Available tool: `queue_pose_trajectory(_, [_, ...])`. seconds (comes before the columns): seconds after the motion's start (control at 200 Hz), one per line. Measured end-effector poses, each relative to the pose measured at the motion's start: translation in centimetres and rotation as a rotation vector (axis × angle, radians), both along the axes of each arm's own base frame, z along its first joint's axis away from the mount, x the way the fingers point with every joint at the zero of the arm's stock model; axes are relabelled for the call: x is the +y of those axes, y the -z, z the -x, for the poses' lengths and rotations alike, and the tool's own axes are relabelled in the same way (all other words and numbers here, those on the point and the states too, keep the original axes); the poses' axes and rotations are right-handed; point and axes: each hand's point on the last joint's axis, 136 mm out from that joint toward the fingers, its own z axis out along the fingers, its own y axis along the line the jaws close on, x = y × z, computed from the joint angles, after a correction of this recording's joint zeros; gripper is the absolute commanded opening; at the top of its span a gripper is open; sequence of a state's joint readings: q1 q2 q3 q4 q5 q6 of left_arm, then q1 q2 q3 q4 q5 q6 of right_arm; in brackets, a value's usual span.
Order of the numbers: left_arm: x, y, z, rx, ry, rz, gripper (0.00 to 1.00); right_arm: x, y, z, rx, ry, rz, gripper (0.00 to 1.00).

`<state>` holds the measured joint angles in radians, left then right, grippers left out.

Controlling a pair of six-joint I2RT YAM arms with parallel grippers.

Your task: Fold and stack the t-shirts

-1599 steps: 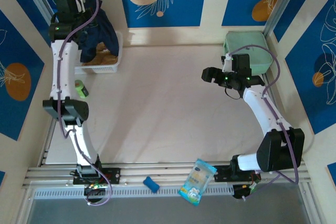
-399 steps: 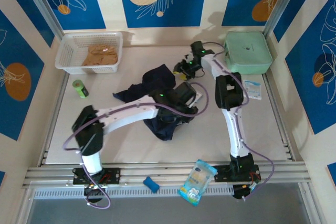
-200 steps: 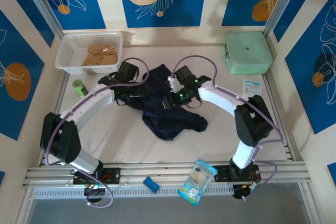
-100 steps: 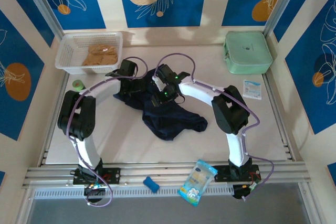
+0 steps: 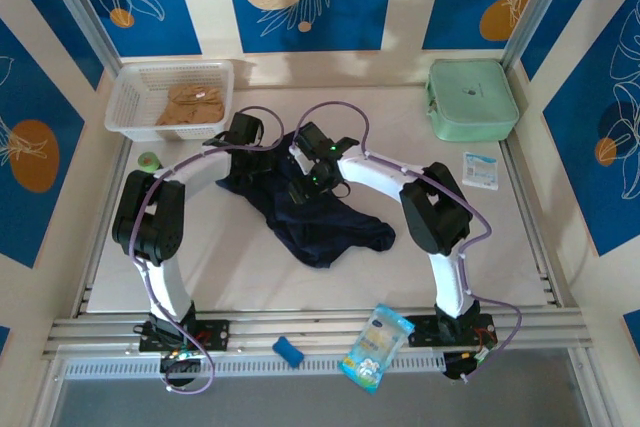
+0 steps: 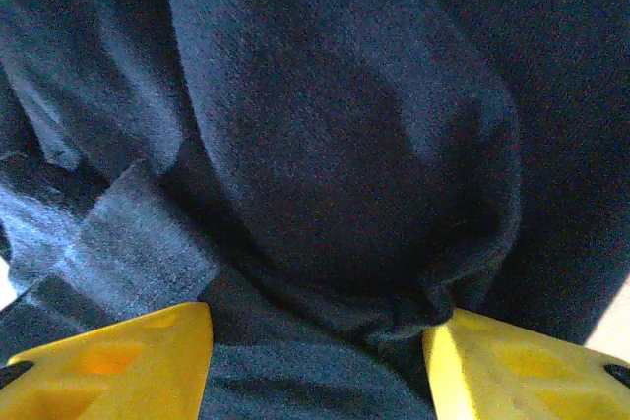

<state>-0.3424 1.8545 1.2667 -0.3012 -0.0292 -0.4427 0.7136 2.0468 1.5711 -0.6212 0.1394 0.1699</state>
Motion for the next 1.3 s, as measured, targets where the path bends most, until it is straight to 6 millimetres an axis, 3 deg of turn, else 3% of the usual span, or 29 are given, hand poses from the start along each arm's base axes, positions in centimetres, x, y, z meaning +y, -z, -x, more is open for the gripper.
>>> queue_pose_trajectory(0.245, [-0.1, 0.0, 0.0, -0.003, 0.004, 0.002, 0.20, 0.0, 0.3, 0.2, 0.010, -0.010, 0.003, 0.43])
queue_pose_trajectory(0.405, [-0.1, 0.1, 0.0, -0.002, 0.001, 0.004, 0.00, -0.4, 0.0, 0.6, 0.013, -0.008, 0.010, 0.36])
queue_pose_trajectory(0.675, [0.0, 0.1, 0.0, -0.003, 0.004, 0.002, 0.00, -2.2, -3.5, 2.2, -0.020, 0.013, -0.003, 0.00])
queue_pose_trajectory(0.765, [0.0, 0.3, 0.1, 0.000, 0.004, 0.001, 0.00, -2.4, -4.5, 2.2, -0.034, 0.021, -0.019, 0.01])
queue_pose_trajectory(0.941, [0.2, 0.5, 0.7, 0.001, 0.004, 0.000, 0.00, -3.0, -4.7, 1.8, -0.035, 0.035, -0.022, 0.31])
queue_pose_trajectory(1.026, [0.2, 0.2, 0.7, -0.005, 0.004, 0.002, 0.00, -3.2, -4.5, 1.4, -0.034, 0.030, -0.019, 0.36])
queue_pose_trajectory(1.301, [0.3, 0.2, 1.0, -0.003, 0.004, 0.002, 0.00, -3.8, -0.5, -0.1, 0.035, 0.025, 0.015, 0.44])
